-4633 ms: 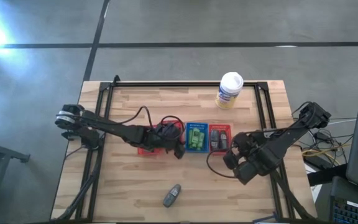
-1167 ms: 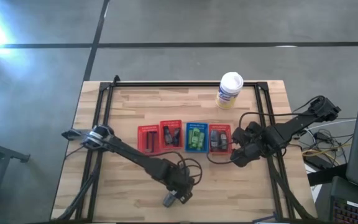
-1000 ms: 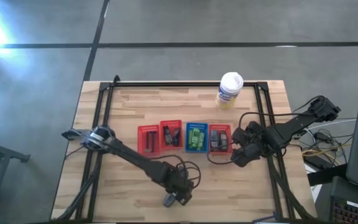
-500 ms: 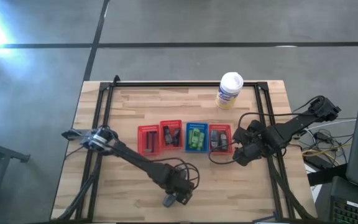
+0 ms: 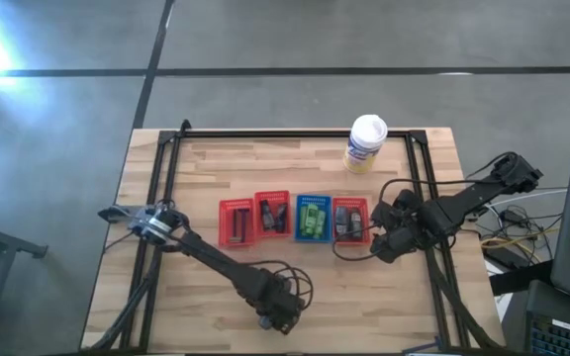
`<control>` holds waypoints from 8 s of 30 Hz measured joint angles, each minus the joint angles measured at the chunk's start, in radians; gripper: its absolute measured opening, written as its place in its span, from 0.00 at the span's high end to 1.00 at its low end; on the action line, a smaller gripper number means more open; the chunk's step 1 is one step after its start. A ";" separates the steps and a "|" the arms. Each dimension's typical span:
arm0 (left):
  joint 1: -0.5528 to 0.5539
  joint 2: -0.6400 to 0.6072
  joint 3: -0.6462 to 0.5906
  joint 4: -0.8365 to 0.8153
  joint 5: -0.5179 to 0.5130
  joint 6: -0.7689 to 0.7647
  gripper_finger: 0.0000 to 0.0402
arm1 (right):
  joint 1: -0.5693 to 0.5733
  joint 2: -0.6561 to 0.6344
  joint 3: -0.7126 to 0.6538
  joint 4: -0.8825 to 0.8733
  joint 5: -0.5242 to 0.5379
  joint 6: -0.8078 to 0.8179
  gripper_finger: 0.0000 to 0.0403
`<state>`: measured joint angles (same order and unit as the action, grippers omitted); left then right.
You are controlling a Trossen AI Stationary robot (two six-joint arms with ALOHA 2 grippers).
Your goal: Pick & Place Travel size toiletries
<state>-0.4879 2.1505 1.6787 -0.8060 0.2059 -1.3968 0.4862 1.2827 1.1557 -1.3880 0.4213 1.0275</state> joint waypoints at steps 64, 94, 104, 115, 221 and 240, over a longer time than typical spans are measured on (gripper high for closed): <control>0.256 -0.164 0.002 1.014 -0.284 0.711 0.46 | 0.352 -0.343 -0.169 0.673 0.387 0.169 0.21; 0.281 -0.164 0.002 1.182 -0.223 0.766 0.47 | 0.308 -0.289 -0.148 0.982 0.357 -0.045 0.18; 0.280 -0.164 0.002 1.240 -0.223 0.766 0.47 | 0.305 -0.285 -0.148 1.037 0.364 -0.053 0.19; 0.274 -0.163 0.002 1.257 -0.223 0.763 0.47 | 0.283 -0.252 -0.148 1.097 0.368 -0.040 0.27; 0.109 -0.276 -0.069 0.275 -0.624 0.735 0.38 | -0.204 0.171 -0.281 0.488 -0.013 -1.882 0.48; 0.123 -0.276 -0.075 0.301 -0.646 0.736 0.38 | -0.203 0.171 -0.281 0.512 -0.011 -1.947 0.40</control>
<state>-0.3650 1.8744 1.6039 -0.5045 -0.4397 -0.6609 0.2836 1.4542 0.8750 -0.8762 0.4101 -0.9192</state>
